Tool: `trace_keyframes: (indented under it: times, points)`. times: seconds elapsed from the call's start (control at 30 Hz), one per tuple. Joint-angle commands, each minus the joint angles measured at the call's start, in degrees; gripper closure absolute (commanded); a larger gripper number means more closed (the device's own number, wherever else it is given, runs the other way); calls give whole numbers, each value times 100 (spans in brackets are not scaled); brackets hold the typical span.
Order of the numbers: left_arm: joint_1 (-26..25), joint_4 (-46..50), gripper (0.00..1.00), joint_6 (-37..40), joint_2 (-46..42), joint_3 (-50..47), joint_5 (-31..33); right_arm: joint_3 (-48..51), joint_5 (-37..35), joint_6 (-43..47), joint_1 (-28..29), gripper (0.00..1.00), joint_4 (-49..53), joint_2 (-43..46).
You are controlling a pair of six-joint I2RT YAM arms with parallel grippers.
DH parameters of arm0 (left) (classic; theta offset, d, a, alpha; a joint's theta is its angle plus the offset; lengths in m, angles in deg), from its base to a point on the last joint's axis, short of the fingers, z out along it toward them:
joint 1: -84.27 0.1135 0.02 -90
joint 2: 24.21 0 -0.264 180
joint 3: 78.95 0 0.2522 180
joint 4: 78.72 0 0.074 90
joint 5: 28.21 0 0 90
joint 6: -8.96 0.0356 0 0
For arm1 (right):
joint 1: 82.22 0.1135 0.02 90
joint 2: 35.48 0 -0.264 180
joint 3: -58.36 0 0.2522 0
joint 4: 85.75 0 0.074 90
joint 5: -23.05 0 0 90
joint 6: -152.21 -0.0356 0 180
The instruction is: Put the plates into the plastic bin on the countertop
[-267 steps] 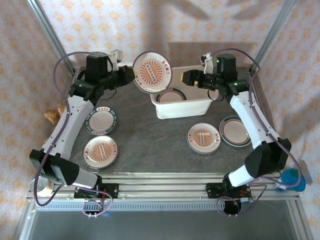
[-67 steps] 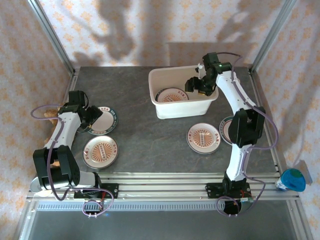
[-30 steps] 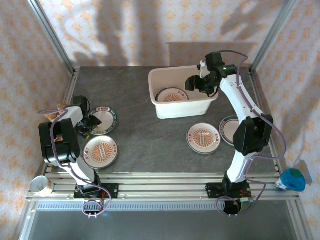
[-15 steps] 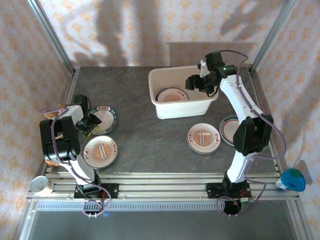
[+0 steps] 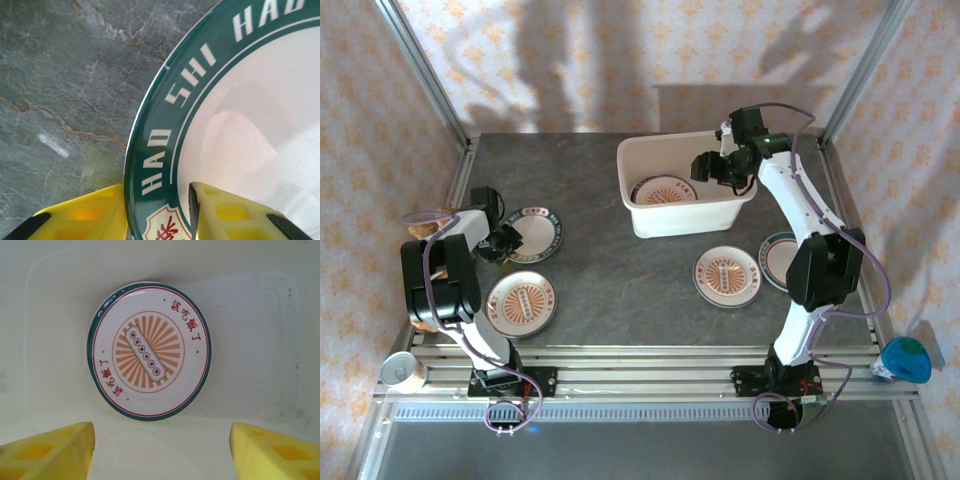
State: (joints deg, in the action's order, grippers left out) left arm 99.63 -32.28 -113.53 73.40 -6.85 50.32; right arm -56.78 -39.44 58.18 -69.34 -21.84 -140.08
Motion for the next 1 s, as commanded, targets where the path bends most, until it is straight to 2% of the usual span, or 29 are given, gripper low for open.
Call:
trace_keyframes:
  times: [0.0, 0.2, 0.23, 0.37, 0.47, 0.77, 0.97]
  points:
    - [-50, -86, 67, 67, -248, -76, 124, 92, -176, -69, 18, 29, -152, 202]
    - [-81, -146, 73, 32, -360, -134, 109, 180, -216, -91, 21, 29, -224, 303]
    - [-85, -112, 71, 9, -364, -135, 122, 188, -224, -95, 17, 29, -227, 323]
    - [-84, -174, 52, -74, -430, -332, 188, 251, -216, -85, 15, 29, -243, 435]
    - [-71, -278, 48, -127, -371, -415, 137, 328, -213, -60, 14, 29, -252, 497]
    - [20, -971, 48, -194, -256, -537, -323, 525, -253, -43, 14, 29, -282, 672]
    - [103, -1098, 51, -169, -132, -582, -457, 676, -265, -35, 18, 29, -285, 741]
